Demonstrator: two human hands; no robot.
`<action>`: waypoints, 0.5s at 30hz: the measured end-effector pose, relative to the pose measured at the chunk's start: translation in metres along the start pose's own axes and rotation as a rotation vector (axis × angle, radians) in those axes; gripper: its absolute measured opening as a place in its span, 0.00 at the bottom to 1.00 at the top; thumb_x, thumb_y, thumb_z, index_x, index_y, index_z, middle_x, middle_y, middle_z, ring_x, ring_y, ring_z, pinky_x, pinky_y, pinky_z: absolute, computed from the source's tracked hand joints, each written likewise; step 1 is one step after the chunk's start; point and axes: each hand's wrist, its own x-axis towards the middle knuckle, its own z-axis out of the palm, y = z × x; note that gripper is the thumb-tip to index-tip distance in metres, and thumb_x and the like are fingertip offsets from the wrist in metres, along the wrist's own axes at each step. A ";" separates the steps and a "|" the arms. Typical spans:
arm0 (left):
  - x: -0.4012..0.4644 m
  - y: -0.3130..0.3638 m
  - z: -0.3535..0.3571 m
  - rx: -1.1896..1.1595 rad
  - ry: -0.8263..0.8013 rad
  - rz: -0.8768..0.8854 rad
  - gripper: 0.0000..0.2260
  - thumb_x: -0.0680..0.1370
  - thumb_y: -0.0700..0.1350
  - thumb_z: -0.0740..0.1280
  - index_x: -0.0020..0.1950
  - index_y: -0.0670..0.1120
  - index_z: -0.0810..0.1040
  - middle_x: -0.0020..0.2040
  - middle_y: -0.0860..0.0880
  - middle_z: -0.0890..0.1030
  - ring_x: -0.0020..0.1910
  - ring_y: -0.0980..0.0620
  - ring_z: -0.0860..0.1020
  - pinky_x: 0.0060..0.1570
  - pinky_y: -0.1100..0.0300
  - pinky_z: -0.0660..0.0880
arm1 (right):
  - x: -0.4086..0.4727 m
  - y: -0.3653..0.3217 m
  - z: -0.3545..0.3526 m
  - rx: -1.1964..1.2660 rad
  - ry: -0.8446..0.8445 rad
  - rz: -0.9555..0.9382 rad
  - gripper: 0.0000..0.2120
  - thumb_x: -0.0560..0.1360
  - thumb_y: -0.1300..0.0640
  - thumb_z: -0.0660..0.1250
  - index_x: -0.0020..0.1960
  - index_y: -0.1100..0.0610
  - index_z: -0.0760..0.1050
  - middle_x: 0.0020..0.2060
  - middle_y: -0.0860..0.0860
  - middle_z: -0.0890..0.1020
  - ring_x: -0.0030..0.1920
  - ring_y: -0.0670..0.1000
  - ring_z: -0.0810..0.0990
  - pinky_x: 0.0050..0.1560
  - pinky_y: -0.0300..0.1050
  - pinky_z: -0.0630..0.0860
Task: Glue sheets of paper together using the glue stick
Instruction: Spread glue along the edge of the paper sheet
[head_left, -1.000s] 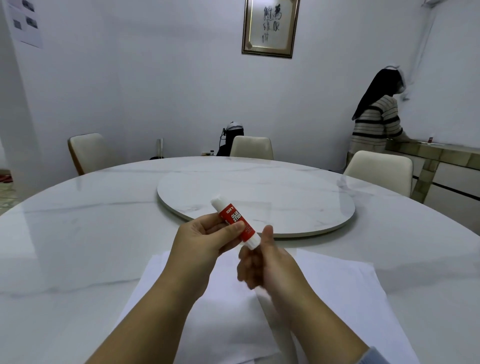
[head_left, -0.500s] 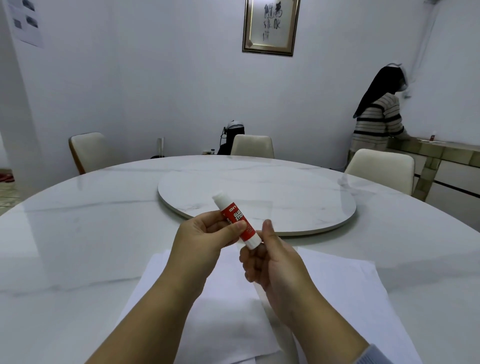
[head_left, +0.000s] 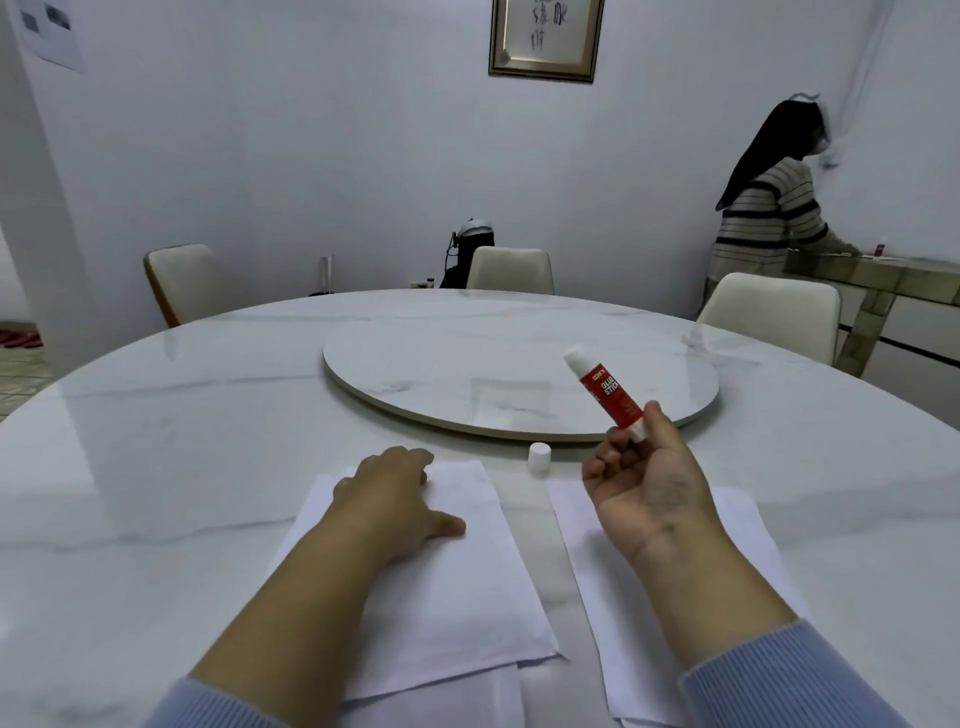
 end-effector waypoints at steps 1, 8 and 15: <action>0.001 0.000 0.000 0.023 0.000 0.011 0.36 0.69 0.59 0.72 0.72 0.52 0.63 0.67 0.54 0.69 0.68 0.51 0.65 0.67 0.53 0.63 | 0.000 0.000 0.000 0.002 0.000 0.000 0.11 0.77 0.48 0.65 0.42 0.55 0.71 0.23 0.47 0.70 0.23 0.46 0.64 0.29 0.39 0.61; -0.006 0.003 0.004 0.190 -0.185 0.109 0.35 0.71 0.67 0.63 0.75 0.59 0.58 0.78 0.55 0.53 0.77 0.53 0.50 0.75 0.46 0.46 | -0.001 0.002 0.002 -0.041 -0.019 -0.016 0.12 0.76 0.49 0.66 0.40 0.56 0.71 0.25 0.48 0.72 0.24 0.46 0.67 0.28 0.39 0.64; -0.027 0.008 0.023 0.186 -0.159 0.280 0.33 0.72 0.69 0.56 0.75 0.61 0.55 0.78 0.57 0.51 0.77 0.57 0.47 0.75 0.51 0.40 | -0.002 0.009 0.001 -0.313 -0.074 -0.158 0.10 0.77 0.49 0.66 0.43 0.56 0.77 0.29 0.49 0.75 0.26 0.46 0.70 0.28 0.38 0.73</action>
